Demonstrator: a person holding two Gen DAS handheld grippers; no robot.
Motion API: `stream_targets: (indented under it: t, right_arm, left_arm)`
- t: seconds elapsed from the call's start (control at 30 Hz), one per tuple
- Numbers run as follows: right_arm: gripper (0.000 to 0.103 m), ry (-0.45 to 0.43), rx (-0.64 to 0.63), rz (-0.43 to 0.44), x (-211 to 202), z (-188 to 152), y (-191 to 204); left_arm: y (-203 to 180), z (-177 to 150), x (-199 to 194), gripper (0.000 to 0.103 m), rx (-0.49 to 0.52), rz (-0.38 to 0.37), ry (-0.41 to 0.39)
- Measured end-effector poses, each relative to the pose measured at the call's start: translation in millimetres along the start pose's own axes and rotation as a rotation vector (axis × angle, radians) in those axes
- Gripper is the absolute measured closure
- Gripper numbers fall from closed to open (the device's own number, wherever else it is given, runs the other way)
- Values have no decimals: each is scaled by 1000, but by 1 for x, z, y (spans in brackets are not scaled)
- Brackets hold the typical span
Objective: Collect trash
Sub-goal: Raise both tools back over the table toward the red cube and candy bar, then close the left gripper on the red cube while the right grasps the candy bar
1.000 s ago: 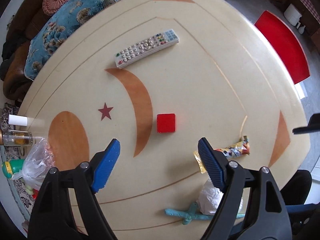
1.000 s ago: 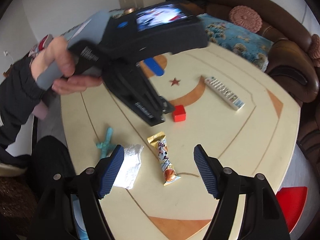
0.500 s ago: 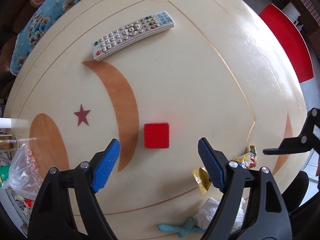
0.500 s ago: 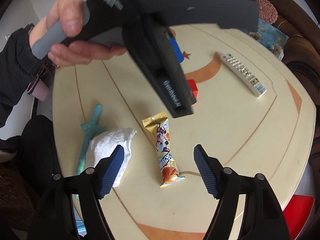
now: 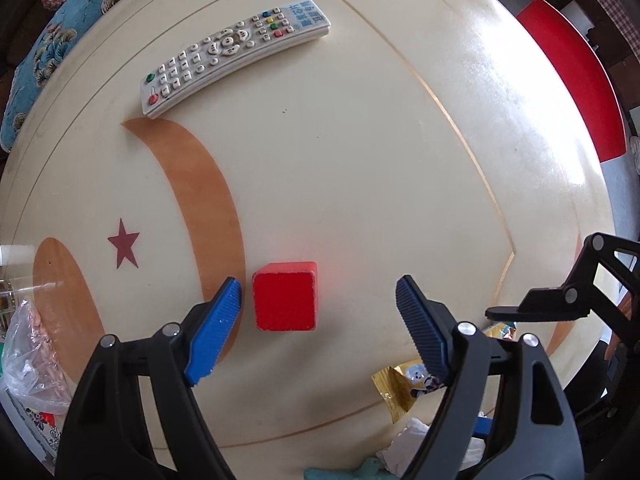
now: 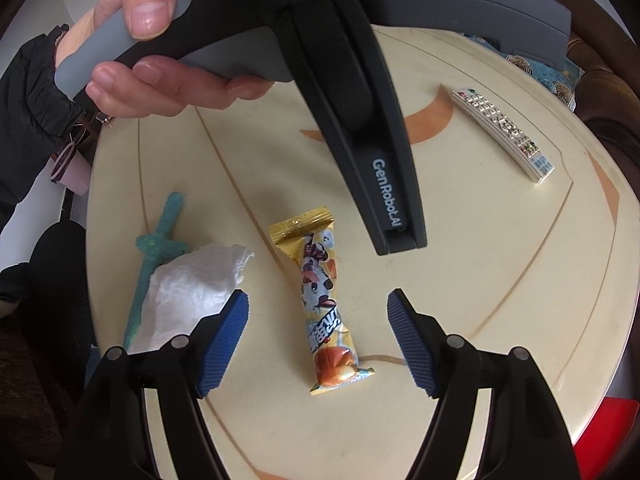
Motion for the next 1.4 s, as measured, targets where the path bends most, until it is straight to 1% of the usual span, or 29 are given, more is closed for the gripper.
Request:
stream_targets:
  t: [0.17,0.23,0.3,0.37,0.57,0.67,0.73,0.8,0.87,0.9,0.93,1.07,1.13,1.17,1.23,1.27,1.3,1.33,1.4]
  right_arm:
    - [33,6,-15,-18,9,-2,-1]
    - [35,10,-20,-25,14,-3,-1]
    - [43,15,-26,-29,18,-4,2]
    - [47,23,-34,-38,22,-6,3]
    - [49,29,-41,-48,30,-7,4]
    - [51,27,-45,-62,29,-8,7]
    - [51,25,-42,-67,30,-5,8]
    - [61,17,-44,-101,32,-3,10]
    - [64,17,-31,-103,30,-2,6]
    - [67,15,-24,-115,29,-1,6]
    - [68,15,-22,-119,29,-2,6]
    - [76,15,-24,-136,28,-3,14]
    - [78,11,-11,-142,25,-2,15]
    - [78,10,-5,-145,26,-2,16]
    - [81,6,14,-150,25,-3,16]
    - [83,4,21,-155,25,-4,15]
    - [83,1,27,-168,25,-5,16]
    - [84,0,31,-175,25,-5,19]
    - [84,-4,45,-192,24,-8,20]
  left_arm:
    - [-3,-1,4,26,-4,-10,3]
    - [-2,-5,6,27,-2,-13,5]
    - [-1,-8,8,29,2,-8,7]
    - [0,-10,10,30,5,-14,6]
    - [10,-13,22,30,4,-13,20]
    - [17,-17,25,38,5,-16,22]
    - [19,-19,26,40,0,-20,19]
    - [21,-20,25,46,2,-19,13]
    - [22,-21,26,47,-5,-19,13]
    - [23,-22,26,48,-6,-19,12]
    - [23,-22,26,48,-6,-18,11]
    - [27,-20,24,49,-10,-13,19]
    - [22,-23,19,51,-9,-6,22]
    - [21,-19,18,55,-9,-10,22]
    - [20,-19,18,57,-9,-10,21]
    - [20,-19,17,61,-8,-6,21]
    - [17,-19,16,68,-10,-10,22]
    - [14,-19,15,72,-14,-8,24]
    - [9,-14,13,73,-19,-6,25]
Point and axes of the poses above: each gripper's, at about its wrist camera, not at the fingertips, and x roughly the way its jaws point, y to its left, z to its top, the point moved 5 cm from there along x, roughly the way its jaws point, and after that the axes turned 8 degrees about x, right-handed, at the moved point
